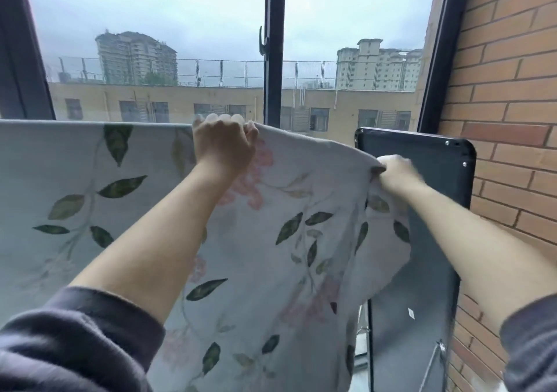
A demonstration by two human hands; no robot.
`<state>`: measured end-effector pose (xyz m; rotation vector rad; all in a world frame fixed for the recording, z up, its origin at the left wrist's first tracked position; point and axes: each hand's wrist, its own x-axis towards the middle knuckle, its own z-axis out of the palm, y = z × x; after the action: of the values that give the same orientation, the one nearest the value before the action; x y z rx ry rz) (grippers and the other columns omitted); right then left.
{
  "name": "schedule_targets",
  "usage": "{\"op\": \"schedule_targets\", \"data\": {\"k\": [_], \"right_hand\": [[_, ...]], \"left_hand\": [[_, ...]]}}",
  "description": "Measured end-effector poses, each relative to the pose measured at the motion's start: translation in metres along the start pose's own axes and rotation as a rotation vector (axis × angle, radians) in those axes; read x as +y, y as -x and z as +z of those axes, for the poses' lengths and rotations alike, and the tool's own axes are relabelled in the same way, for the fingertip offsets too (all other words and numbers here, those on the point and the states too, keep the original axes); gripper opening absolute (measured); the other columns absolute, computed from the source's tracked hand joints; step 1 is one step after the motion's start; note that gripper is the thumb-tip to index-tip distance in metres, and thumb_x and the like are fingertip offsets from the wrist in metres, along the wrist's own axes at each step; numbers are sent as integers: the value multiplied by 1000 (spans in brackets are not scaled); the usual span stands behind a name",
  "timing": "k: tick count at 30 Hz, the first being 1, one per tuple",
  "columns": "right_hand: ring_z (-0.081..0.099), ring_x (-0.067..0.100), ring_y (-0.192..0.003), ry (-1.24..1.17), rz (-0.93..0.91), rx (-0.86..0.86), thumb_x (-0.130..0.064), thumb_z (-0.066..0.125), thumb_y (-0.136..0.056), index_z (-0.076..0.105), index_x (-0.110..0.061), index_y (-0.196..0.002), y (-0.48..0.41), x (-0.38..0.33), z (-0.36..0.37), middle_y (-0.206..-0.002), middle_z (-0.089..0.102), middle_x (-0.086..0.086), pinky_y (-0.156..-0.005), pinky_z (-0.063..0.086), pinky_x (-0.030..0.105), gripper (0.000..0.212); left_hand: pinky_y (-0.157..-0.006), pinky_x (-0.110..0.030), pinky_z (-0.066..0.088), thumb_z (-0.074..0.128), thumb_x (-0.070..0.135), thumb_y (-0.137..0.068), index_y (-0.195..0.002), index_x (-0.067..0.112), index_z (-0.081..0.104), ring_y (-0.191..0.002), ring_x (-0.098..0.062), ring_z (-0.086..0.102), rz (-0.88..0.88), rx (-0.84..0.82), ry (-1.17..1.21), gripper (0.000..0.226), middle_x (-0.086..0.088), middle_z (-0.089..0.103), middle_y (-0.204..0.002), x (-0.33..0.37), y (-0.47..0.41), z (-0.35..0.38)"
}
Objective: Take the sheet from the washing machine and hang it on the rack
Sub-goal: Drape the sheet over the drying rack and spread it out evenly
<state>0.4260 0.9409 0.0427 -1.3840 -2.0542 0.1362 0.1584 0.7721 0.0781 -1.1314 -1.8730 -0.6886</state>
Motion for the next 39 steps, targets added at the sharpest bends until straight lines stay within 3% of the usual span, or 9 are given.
{"op": "schedule_targets", "data": {"k": [3,12,16,19,21,25,30,36,39], "right_hand": [[52,29,-85,-8,14,109,-8,46,-76,61,-21,-82,-13,9,-20,-91,61,7,-73,41,32,21],[56,30,-90,183,244,-269,-23,48,-85,53,-19,-101,47,67,46,-106,60,8,-72,46,32,17],[51,34,-115,-108,522,-428,-27,36,-91,46,-7,-130,59,80,48,-128,53,17,-88,41,36,45],[60,36,-98,-380,715,-549,-42,27,-97,48,-6,-121,71,84,44,-106,62,22,-84,42,41,48],[67,35,-87,-528,770,-522,-40,30,-95,52,-11,-116,72,92,48,-93,68,20,-88,39,45,41],[68,28,-71,-814,739,-339,-20,33,-95,58,-19,-103,64,101,59,-111,64,3,-80,46,40,26],[64,27,-65,-917,761,-216,-15,51,-92,59,-7,-96,62,117,62,-91,66,13,-62,57,35,12],[59,20,-58,-1136,710,20,-13,62,-85,65,-14,-83,57,129,54,-57,66,2,-57,50,29,4],[59,20,-71,-1063,684,64,-22,55,-85,62,-18,-84,56,133,48,-74,64,1,-56,37,28,8]], "left_hand": [[-92,-42,34,29,35,-95,-90,8,63,-90,-31,59,-5,8,-5,44,-16,68,-92,0,2,-4],[-96,-43,32,27,35,-97,-97,7,62,-96,-33,57,0,-32,-24,45,-17,66,-100,13,8,-15],[-97,-44,32,26,35,-97,-98,8,63,-98,-33,56,-6,-42,-18,46,-17,66,-101,10,9,-20],[-96,-43,32,25,35,-97,-98,9,63,-97,-32,56,-9,-50,-26,47,-17,66,-101,6,9,-19],[-94,-43,33,25,35,-96,-95,8,63,-95,-32,57,-3,-36,-36,47,-17,67,-99,5,9,-20],[-92,-43,33,26,35,-96,-92,8,63,-93,-32,57,-1,-32,-42,46,-18,67,-98,6,7,-17],[-91,-42,33,27,35,-96,-92,8,63,-93,-32,57,3,-20,-36,45,-18,67,-98,9,6,-13],[-91,-43,33,27,35,-96,-90,7,63,-89,-32,57,9,12,-37,45,-18,67,-94,3,6,-9],[-90,-43,33,28,36,-97,-91,8,64,-88,-31,57,11,22,-38,47,-17,67,-93,2,5,-7]]}}
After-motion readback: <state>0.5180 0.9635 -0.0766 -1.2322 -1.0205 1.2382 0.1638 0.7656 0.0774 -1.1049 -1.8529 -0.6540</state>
